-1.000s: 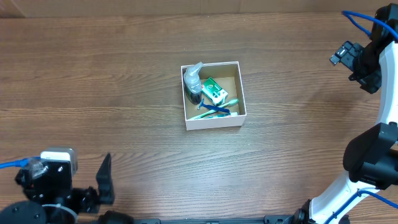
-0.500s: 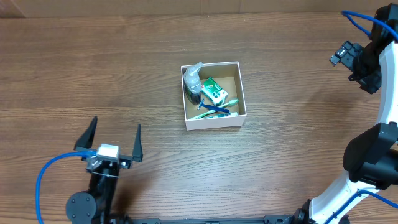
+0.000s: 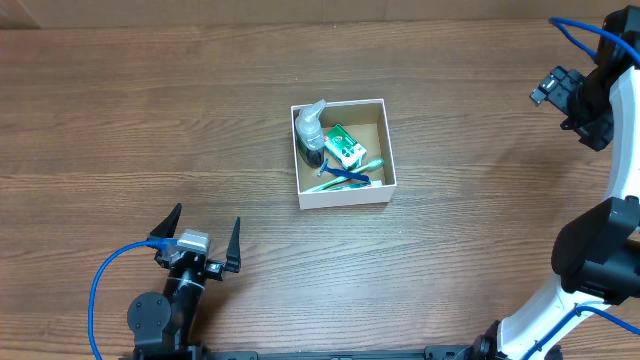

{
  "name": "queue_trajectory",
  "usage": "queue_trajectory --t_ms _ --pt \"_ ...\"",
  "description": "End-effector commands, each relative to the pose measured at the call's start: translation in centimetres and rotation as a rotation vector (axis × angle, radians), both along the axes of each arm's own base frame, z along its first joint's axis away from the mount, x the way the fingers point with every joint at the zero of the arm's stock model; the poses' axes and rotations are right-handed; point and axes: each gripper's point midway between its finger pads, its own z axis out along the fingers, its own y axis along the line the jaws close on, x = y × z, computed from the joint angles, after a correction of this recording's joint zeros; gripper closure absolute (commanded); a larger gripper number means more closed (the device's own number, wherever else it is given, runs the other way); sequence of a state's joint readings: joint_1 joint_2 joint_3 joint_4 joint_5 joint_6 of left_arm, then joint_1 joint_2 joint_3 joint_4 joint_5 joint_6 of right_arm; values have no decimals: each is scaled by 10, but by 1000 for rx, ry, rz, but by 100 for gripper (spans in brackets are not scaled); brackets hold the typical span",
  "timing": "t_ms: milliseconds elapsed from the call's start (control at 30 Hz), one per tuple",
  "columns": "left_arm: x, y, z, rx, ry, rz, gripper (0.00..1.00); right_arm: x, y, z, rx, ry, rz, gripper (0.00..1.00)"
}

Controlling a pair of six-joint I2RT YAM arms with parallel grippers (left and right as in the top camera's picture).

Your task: Pack container

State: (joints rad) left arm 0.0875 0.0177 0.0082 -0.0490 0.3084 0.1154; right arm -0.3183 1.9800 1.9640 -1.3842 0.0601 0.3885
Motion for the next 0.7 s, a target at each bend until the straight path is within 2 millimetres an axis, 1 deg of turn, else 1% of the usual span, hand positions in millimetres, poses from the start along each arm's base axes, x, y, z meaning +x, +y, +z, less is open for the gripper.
queue_trajectory --t_ms 0,300,367,433,467,500,533,567,600,633,667 --pt "-1 -1 2 12 -14 -11 0 1 -2 4 -20 -9 -5 0" --pt "-1 -1 2 12 -14 -12 0 1 0 4 -20 -9 -2 0" --pt "-1 -1 2 11 -14 -11 0 1 10 24 -33 -55 21 0" --pt "-1 -1 2 12 -14 -12 0 -1 39 62 -58 -147 86 0" --pt "-1 -1 2 12 -14 -11 0 -3 56 86 -90 -210 127 0" --pt "-1 -1 2 12 -14 -11 0 -8 72 115 -153 -283 165 0" --pt "-1 -1 2 12 -14 -11 0 -9 88 131 -159 -345 201 0" --pt "-1 -1 2 12 -14 -11 0 2 107 155 -176 -479 238 0" --pt "-1 -1 2 11 -14 -11 0 14 125 181 -192 -648 267 0" --pt "-1 -1 2 11 -14 -12 0 23 142 205 -200 -811 287 0" --pt "-1 -1 2 12 -14 -12 0 25 159 228 -197 -992 302 0"
